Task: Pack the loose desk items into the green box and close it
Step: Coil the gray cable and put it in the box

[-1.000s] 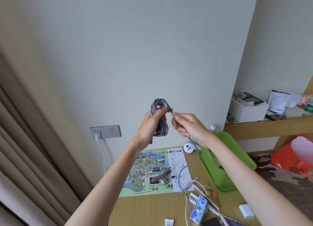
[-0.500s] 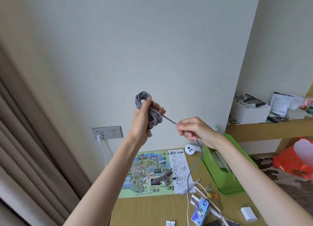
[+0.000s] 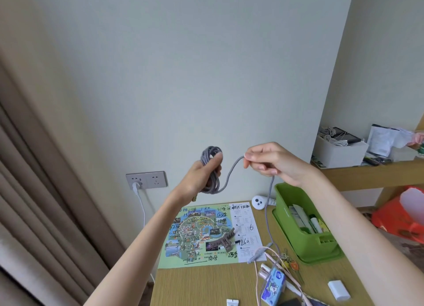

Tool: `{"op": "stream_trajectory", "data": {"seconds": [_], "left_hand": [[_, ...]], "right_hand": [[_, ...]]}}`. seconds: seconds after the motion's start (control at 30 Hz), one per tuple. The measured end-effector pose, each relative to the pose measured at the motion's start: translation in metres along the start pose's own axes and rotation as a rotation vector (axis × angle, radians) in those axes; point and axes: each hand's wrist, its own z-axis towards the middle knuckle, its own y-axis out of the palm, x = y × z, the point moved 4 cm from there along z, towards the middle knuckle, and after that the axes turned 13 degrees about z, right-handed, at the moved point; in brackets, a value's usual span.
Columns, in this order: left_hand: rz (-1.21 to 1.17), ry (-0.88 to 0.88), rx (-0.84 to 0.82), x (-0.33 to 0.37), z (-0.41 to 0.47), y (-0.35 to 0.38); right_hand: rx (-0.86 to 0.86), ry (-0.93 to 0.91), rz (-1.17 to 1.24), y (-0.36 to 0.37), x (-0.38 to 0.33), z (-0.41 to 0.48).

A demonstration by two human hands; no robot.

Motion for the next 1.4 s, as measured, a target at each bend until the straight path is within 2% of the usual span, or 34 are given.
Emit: {"op": "stream_trajectory", "data": {"seconds": [0.1, 0.27, 0.4, 0.47, 0.57, 0.73, 0.87, 1.1, 1.17, 1.3, 1.4], "left_hand": [[0.094, 0.066, -0.162, 0.009, -0.006, 0.015], [0.163, 0.178, -0.347, 0.021, -0.016, 0.035], [0.018, 0.208, -0.44, 0.027, -0.018, 0.037], [-0.09, 0.202, -0.401, 0.029, -0.015, 0.031], [-0.169, 0.203, -0.229, 0.031, -0.009, 0.016], [-0.285, 0.181, 0.033, 0.029, 0.001, -0.004], [-0.299, 0.206, 0.061, 0.032, -0.001, 0.0], [-0.226, 0.135, 0.164, 0.029, -0.002, -0.005], [-0.297, 0.094, 0.165, 0.026, 0.0, -0.009], [-0.628, 0.061, 0.145, 0.024, 0.006, -0.02], [-0.56, -0.001, 0.234, 0.014, 0.007, -0.03]], "right_hand": [[0.048, -0.049, -0.123, 0.007, -0.007, 0.004], [0.094, -0.114, -0.163, 0.018, -0.013, 0.011], [0.224, -0.135, -0.073, 0.011, -0.007, 0.011], [0.252, -0.129, 0.019, 0.006, 0.001, 0.01], [0.25, -0.088, 0.102, -0.001, 0.016, 0.008], [0.12, -0.037, 0.172, 0.006, 0.032, 0.009], [0.038, 0.023, 0.11, 0.026, 0.037, 0.013], [0.049, 0.083, 0.018, 0.033, 0.038, 0.006], [0.046, 0.098, 0.003, 0.03, 0.038, 0.003], [0.07, 0.079, -0.008, 0.02, 0.036, -0.001], [0.065, 0.06, -0.01, 0.011, 0.029, -0.003]]}}
